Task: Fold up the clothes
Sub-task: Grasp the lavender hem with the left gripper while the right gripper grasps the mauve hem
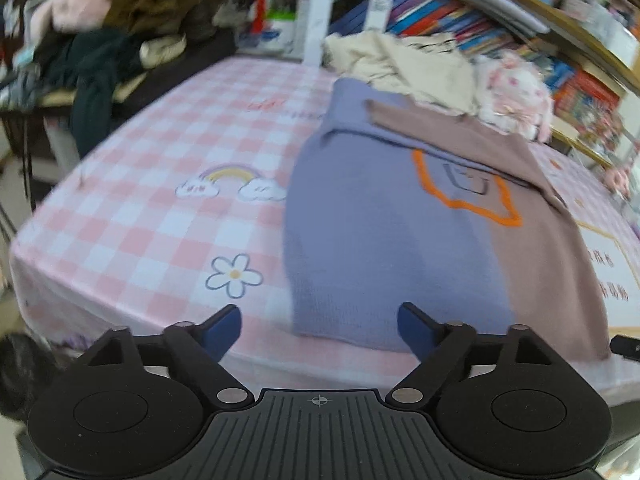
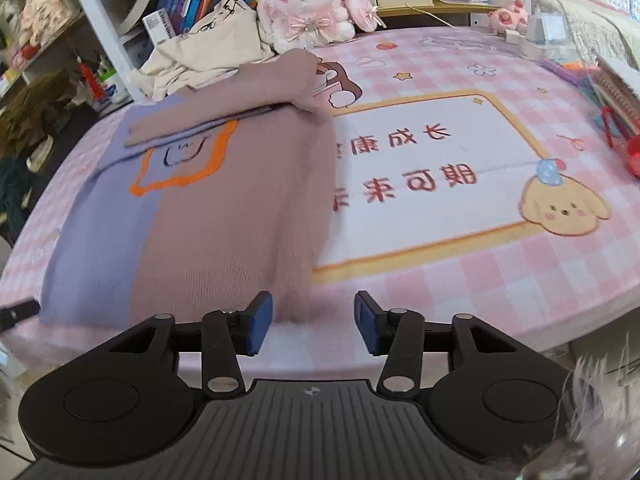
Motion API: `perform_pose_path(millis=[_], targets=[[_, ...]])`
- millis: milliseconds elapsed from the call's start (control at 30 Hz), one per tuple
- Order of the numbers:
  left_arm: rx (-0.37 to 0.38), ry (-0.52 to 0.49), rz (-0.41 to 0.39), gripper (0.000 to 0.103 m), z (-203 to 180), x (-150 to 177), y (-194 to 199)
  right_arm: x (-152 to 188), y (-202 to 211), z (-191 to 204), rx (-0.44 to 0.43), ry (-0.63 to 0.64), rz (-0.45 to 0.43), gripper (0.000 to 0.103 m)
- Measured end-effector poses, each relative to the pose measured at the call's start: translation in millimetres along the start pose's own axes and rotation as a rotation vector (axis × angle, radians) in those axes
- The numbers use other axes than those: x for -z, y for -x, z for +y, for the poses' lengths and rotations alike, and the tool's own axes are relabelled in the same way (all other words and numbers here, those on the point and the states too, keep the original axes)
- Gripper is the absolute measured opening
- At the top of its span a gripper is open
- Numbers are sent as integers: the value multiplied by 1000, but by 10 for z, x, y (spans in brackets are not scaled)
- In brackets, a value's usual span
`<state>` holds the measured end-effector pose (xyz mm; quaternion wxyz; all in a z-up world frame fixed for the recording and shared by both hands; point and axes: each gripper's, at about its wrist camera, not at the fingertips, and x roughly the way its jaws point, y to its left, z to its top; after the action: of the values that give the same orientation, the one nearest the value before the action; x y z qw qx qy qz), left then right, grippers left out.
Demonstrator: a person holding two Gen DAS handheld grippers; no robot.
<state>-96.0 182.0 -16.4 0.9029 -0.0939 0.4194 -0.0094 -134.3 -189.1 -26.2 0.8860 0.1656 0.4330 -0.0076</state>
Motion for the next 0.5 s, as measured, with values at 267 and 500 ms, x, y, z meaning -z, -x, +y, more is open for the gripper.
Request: perform_pose_path(millis=[267, 500], targets=[[28, 60, 46, 18, 186, -125, -244, -124, -220, 17, 8, -94, 26, 21], [70, -25, -24, 2, 47, -227, -98, -138, -132, 332, 81, 56, -57, 6]])
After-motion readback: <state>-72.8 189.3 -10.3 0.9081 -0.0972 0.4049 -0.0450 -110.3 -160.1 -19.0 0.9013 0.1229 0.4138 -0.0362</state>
